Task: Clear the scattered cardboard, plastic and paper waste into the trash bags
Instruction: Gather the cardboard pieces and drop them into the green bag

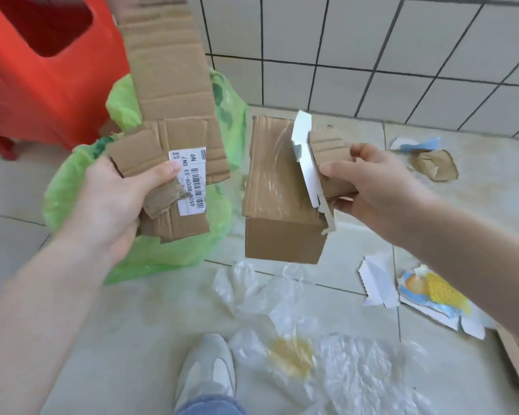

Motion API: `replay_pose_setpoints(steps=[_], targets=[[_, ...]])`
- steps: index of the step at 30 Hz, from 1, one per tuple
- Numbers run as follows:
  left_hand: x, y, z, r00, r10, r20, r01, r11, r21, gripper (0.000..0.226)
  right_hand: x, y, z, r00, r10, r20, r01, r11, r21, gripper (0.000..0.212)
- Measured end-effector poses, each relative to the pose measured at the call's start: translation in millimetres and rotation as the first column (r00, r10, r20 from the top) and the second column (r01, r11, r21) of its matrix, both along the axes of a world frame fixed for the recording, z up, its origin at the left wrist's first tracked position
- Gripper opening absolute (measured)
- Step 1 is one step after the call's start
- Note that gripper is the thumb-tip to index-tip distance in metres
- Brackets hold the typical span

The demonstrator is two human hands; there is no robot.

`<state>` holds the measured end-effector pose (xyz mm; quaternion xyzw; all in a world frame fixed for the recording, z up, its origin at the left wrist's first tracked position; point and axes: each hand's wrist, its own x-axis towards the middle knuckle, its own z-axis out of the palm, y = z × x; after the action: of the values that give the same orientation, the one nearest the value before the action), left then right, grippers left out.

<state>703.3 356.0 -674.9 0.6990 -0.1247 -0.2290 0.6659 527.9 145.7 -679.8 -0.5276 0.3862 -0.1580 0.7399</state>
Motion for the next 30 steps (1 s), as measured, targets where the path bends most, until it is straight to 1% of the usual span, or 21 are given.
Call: replay_pose_setpoints(steps=[3, 5, 7, 9, 11, 14, 16, 20, 23, 24, 25, 26, 27, 28, 29, 30], targets=[[20.1, 15.9, 3.1, 0.991, 0.132, -0.011, -0.132, 0.989, -0.071, 0.035, 35.8, 15.9, 13.9, 0.996, 0.079, 0.039, -0.079, 0.997, -0.004, 0.04], [31.1, 25.1, 4.2, 0.98, 0.195, -0.044, -0.199, 0.974, -0.111, 0.034, 59.7, 29.8, 20.9, 0.985, 0.167, 0.033, -0.166, 0.986, -0.03, 0.03], [40.5, 32.6, 2.9, 0.971, 0.229, -0.061, -0.236, 0.962, -0.138, 0.031, 82.8, 44.1, 25.7, 0.977, 0.209, 0.032, -0.208, 0.978, -0.027, 0.026], [48.3, 38.5, -0.5, 0.962, 0.264, -0.069, -0.272, 0.951, -0.149, 0.031, 103.8, 56.8, 28.7, 0.979, 0.203, 0.031, -0.203, 0.979, -0.003, 0.028], [55.8, 44.3, -5.5, 0.95, 0.303, -0.069, -0.31, 0.938, -0.155, 0.024, 122.0, 67.6, 32.8, 0.982, 0.184, 0.037, -0.186, 0.982, 0.036, 0.027], [65.3, 52.5, -14.5, 0.932, 0.354, -0.071, -0.361, 0.916, -0.172, 0.016, 143.7, 76.0, 40.2, 0.985, 0.145, 0.089, -0.154, 0.983, 0.102, 0.025], [70.0, 56.3, -22.2, 0.928, 0.366, -0.07, -0.373, 0.912, -0.172, 0.014, 156.9, 78.3, 41.9, 0.987, 0.112, 0.115, -0.124, 0.987, 0.104, 0.025], [73.5, 56.0, -38.0, 0.929, 0.359, -0.089, -0.37, 0.914, -0.168, 0.023, 178.5, 88.4, 31.3, 0.992, 0.042, 0.116, -0.054, 0.993, 0.107, 0.024], [71.7, 55.1, -47.4, 0.933, 0.356, -0.054, -0.36, 0.917, -0.175, 0.037, 188.6, 100.3, 16.9, 0.989, 0.049, 0.14, -0.069, 0.987, 0.143, 0.022], [71.7, 56.1, -50.0, 0.94, 0.341, -0.018, -0.34, 0.926, -0.164, 0.043, 190.7, 103.6, 10.9, 0.986, 0.078, 0.15, -0.096, 0.989, 0.116, 0.022], [72.6, 57.8, -52.7, 0.947, 0.32, 0.02, -0.314, 0.939, -0.143, 0.046, 192.2, 106.5, 4.5, 0.981, 0.13, 0.141, -0.137, 0.989, 0.046, 0.024], [73.5, 59.5, -54.7, 0.954, 0.295, 0.059, -0.287, 0.952, -0.108, 0.044, 193.1, 108.9, -1.6, 0.974, 0.2, 0.104, -0.194, 0.979, -0.063, 0.029], [74.7, 61.0, -56.4, 0.959, 0.268, 0.09, -0.263, 0.963, -0.066, 0.042, 192.9, 111.2, -6.2, 0.96, 0.278, 0.041, -0.265, 0.945, -0.191, 0.036], [76.3, 62.3, -57.7, 0.966, 0.235, 0.111, -0.233, 0.972, -0.027, 0.042, 192.0, 113.5, -9.5, 0.938, 0.347, -0.028, -0.338, 0.889, -0.309, 0.041], [77.5, 62.7, -58.7, 0.974, 0.199, 0.112, -0.2, 0.98, -0.002, 0.043, 191.5, 115.4, -12.2, 0.915, 0.393, -0.085, -0.393, 0.83, -0.395, 0.044], [78.8, 62.5, -59.4, 0.981, 0.166, 0.104, -0.17, 0.985, 0.021, 0.044, 190.9, 117.0, -13.5, 0.901, 0.416, -0.124, -0.425, 0.787, -0.447, 0.044]])
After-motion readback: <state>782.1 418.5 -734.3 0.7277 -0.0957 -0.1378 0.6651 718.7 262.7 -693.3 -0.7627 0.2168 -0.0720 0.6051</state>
